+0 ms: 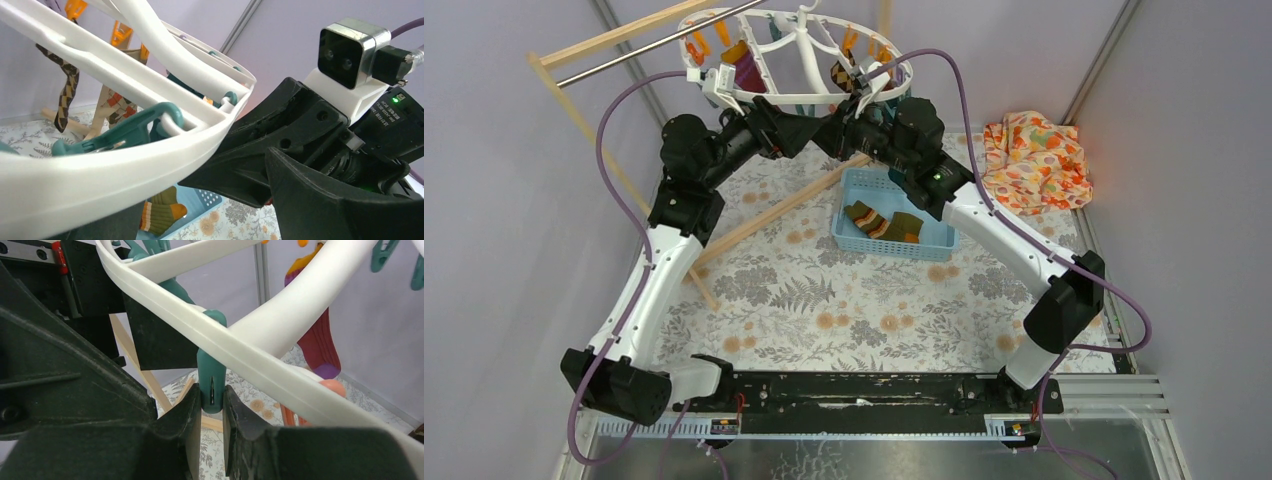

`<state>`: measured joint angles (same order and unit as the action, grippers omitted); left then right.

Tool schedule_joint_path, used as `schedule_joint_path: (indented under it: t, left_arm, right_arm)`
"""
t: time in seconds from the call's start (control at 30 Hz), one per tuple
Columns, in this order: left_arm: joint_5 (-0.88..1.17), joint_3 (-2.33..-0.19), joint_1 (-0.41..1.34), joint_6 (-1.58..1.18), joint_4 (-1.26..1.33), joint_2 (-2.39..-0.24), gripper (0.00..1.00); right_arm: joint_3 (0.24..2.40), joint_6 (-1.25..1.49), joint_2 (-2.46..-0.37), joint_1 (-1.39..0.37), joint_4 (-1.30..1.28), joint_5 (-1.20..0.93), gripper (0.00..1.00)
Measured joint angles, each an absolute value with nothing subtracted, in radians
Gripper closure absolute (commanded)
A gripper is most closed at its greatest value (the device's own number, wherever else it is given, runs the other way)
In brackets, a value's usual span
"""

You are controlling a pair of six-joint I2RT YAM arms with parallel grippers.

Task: Clip the socks to the hanger
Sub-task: Open the clamp at the hanger.

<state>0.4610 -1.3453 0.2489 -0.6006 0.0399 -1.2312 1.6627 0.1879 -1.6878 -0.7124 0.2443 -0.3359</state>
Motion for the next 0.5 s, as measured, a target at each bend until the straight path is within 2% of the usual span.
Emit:
schedule_joint_path:
  t: [0.5]
  left_arm:
    - [0.445, -1.301, 0.249, -0.539, 0.147, -1.246, 0.17]
  right_arm:
    - [1.661, 0.192, -1.687, -0.709, 0.237, -0.340, 1.00]
